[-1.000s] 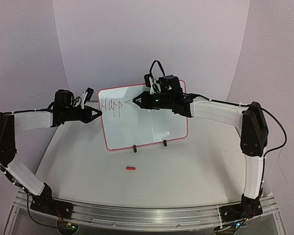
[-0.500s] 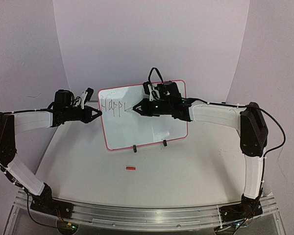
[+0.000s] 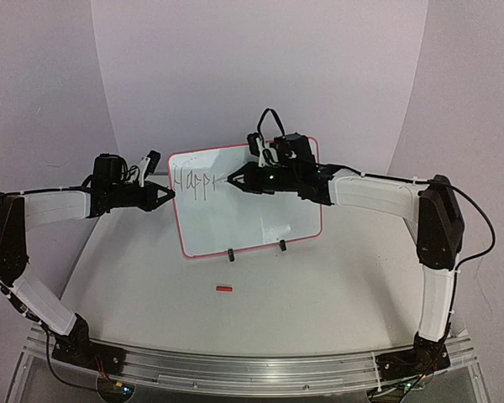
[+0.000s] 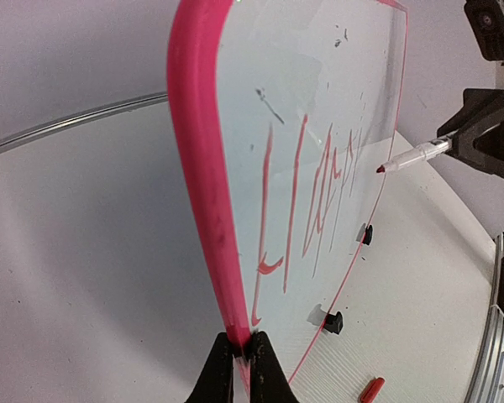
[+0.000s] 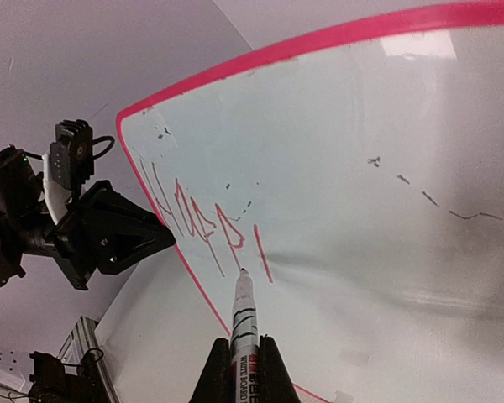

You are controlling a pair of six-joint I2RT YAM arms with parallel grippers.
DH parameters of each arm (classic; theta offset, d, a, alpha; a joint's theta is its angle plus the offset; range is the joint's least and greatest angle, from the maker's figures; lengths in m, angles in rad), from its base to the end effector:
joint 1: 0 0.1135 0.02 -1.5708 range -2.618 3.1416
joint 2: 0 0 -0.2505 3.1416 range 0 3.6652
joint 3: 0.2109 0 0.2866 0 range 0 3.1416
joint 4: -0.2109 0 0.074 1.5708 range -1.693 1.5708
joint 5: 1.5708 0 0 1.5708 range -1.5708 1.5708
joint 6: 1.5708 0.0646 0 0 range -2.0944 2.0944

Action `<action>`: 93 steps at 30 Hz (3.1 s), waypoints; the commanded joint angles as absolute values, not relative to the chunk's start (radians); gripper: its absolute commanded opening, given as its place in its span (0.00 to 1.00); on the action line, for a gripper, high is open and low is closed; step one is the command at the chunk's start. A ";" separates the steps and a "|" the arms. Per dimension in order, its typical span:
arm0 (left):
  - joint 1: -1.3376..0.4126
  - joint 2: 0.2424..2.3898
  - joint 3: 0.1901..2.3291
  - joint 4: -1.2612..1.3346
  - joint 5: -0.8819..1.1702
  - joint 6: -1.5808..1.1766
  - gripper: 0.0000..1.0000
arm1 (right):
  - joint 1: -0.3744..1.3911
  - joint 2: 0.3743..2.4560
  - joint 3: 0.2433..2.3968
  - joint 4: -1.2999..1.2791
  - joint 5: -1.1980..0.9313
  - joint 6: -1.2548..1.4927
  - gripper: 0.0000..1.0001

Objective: Write a sentence on the whiteboard

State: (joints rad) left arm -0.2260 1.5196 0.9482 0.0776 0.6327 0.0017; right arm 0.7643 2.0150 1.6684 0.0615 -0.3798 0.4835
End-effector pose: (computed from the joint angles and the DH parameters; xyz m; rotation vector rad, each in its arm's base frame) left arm 0.3680 -0.1238 0.2028 0.6199 1.9555 -0.7895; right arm 0.3734 0.3911 0.2632 -0.5644 1.9382 1.1860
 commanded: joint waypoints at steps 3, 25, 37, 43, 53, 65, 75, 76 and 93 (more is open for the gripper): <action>-0.229 1.514 0.981 0.047 0.591 0.062 0.00 | 0.763 1.967 1.727 0.114 -0.352 0.469 0.00; -0.229 1.513 0.979 0.047 0.592 0.063 0.00 | 0.757 2.052 1.798 0.112 -0.323 0.469 0.00; -0.229 1.512 0.980 0.047 0.591 0.063 0.00 | 0.752 2.071 1.794 0.109 -0.296 0.473 0.00; -0.229 1.514 0.980 0.048 0.591 0.063 0.00 | 0.746 2.081 1.798 0.106 -0.290 0.477 0.00; -0.230 1.512 0.980 0.049 0.590 0.064 0.00 | 0.746 2.020 1.754 0.137 -0.364 0.463 0.00; -0.230 1.511 0.983 0.045 0.590 0.063 0.00 | 0.745 1.936 1.630 0.151 -0.341 0.448 0.00; -0.229 1.513 0.984 0.040 0.588 0.064 0.00 | 0.739 1.977 1.674 0.140 -0.302 0.444 0.00; -0.229 1.512 0.984 0.040 0.587 0.064 0.00 | 0.737 1.982 1.677 0.138 -0.302 0.445 0.00; -0.230 1.510 0.985 0.041 0.590 0.065 0.00 | 0.726 2.014 1.663 0.103 -0.328 0.454 0.00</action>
State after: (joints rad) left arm -0.2264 1.5196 0.9489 0.0761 0.6269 0.0017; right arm 0.7288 1.9994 1.6508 0.1072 -0.3271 0.4564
